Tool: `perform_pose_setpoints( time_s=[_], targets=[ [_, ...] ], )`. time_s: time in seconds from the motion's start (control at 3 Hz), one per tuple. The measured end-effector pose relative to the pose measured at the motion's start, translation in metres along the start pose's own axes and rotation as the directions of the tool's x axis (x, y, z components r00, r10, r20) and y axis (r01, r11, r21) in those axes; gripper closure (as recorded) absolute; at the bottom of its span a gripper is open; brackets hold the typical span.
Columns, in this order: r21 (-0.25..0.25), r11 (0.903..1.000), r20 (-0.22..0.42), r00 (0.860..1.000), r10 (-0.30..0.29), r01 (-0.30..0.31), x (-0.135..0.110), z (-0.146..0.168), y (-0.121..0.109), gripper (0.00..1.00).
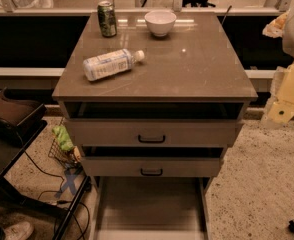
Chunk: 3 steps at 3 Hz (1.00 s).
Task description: Place green can into bottom drawer
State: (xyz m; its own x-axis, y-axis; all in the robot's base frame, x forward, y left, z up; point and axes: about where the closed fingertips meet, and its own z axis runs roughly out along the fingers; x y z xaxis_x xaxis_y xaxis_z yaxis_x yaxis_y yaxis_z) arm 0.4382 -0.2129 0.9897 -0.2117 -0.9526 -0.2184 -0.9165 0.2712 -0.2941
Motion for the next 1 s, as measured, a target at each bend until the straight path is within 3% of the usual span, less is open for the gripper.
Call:
perform_pose_setpoints(
  time_s=[0.33, 0.67, 1.0],
  targets=[
    [0.0, 1.0, 0.0, 1.0, 0.0, 0.0, 0.0, 0.0, 0.0, 0.0],
    [0.039, 0.9986, 0.052, 0.998, 0.032, -0.034, -0.005, -0.001, -0.01, 0.0],
    [0.095, 0.9879, 0.202, 0.974, 0.101, -0.122, -0.01, 0.006, -0.024, 0.0]
  ],
)
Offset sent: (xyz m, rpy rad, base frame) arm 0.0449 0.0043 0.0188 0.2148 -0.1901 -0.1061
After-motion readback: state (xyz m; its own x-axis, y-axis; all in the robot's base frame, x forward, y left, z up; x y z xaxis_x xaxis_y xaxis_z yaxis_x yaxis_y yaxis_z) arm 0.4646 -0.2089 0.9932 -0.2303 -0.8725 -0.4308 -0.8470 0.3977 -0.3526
